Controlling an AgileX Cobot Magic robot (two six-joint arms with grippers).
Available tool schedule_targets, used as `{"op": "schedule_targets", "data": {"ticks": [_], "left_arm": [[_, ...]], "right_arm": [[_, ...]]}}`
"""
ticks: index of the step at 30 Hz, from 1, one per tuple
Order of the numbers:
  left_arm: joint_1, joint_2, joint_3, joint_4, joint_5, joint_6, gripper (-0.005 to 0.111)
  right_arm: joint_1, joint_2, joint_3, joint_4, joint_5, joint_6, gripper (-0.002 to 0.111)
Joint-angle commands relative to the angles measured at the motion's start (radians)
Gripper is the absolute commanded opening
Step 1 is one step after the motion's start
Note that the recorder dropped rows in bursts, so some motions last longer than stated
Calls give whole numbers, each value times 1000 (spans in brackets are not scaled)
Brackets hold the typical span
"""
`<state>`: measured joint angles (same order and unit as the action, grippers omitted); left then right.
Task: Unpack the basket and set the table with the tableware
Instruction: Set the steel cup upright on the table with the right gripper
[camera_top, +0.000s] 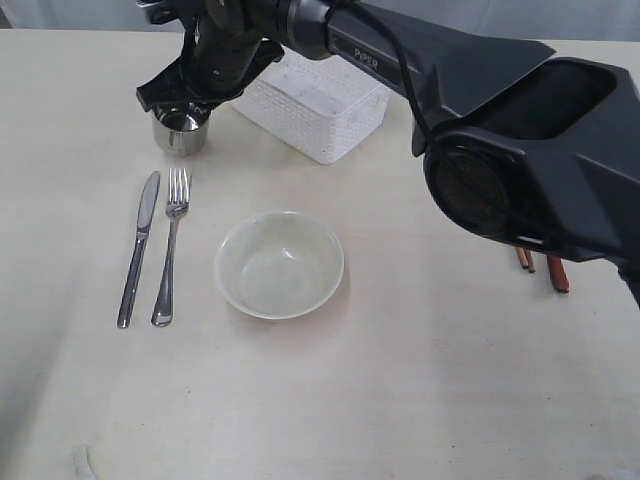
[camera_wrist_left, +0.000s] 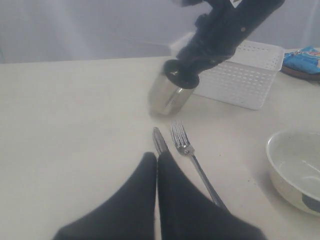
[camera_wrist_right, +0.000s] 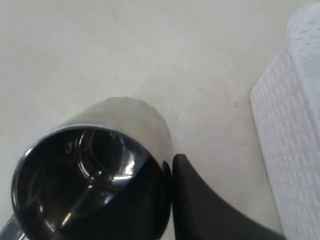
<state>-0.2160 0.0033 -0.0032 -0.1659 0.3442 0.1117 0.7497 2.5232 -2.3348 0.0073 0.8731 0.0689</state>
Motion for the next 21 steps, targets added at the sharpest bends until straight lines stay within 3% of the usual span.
{"op": "schedule_targets", "data": {"ticks": [1,6,12,21], "left_arm": [[-6,-3,3,0,-2,-1,0],[-6,-3,3,0,-2,-1,0],[-6,-3,3,0,-2,-1,0],[-6,-3,3,0,-2,-1,0]], "right_arm": [[0,2,2,-7,-12,4,9],[0,4,2,-7,-12,4,9],[1,4,2,-7,-33,5,33],[11,6,2,64,-63,9,33]]}}
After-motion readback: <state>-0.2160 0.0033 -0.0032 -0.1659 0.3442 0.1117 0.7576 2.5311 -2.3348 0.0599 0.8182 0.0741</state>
